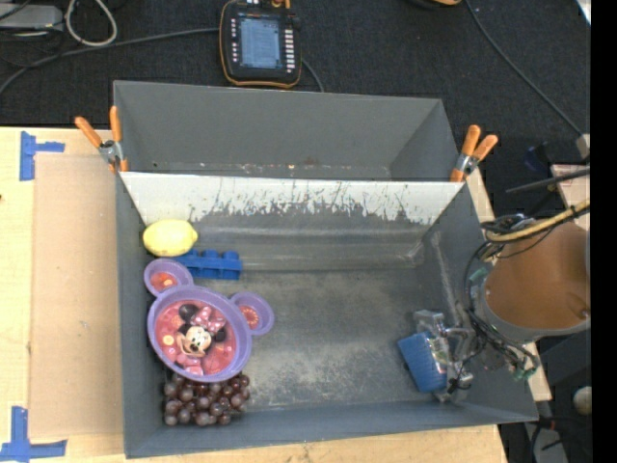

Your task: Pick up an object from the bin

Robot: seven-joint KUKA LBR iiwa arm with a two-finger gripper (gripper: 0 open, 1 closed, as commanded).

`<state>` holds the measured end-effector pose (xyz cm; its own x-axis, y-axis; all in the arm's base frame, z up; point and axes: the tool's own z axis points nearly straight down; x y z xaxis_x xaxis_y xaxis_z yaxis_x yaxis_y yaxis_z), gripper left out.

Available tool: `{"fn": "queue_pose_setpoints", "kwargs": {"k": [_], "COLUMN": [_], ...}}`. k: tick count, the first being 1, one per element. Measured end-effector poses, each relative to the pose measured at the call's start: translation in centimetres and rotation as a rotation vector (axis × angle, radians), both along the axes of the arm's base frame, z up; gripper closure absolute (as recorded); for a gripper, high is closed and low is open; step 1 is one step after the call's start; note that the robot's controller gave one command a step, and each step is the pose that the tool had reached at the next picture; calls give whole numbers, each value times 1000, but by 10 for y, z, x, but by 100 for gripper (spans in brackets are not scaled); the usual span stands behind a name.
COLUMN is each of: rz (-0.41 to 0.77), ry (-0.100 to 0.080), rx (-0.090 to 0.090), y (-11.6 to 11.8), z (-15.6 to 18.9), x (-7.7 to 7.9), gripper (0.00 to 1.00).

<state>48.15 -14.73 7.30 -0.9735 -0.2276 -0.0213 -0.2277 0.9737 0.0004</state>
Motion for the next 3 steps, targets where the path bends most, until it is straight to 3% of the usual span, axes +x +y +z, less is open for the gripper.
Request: {"fn": "queue_pose_setpoints", "kwargs": {"k": [2, 3], "rz": [-14, 159], "ry": [1, 0], "rx": [1, -1], "y": [2, 0], "z": [5, 1], "x": [-2, 28], "gripper": [100, 100]}}
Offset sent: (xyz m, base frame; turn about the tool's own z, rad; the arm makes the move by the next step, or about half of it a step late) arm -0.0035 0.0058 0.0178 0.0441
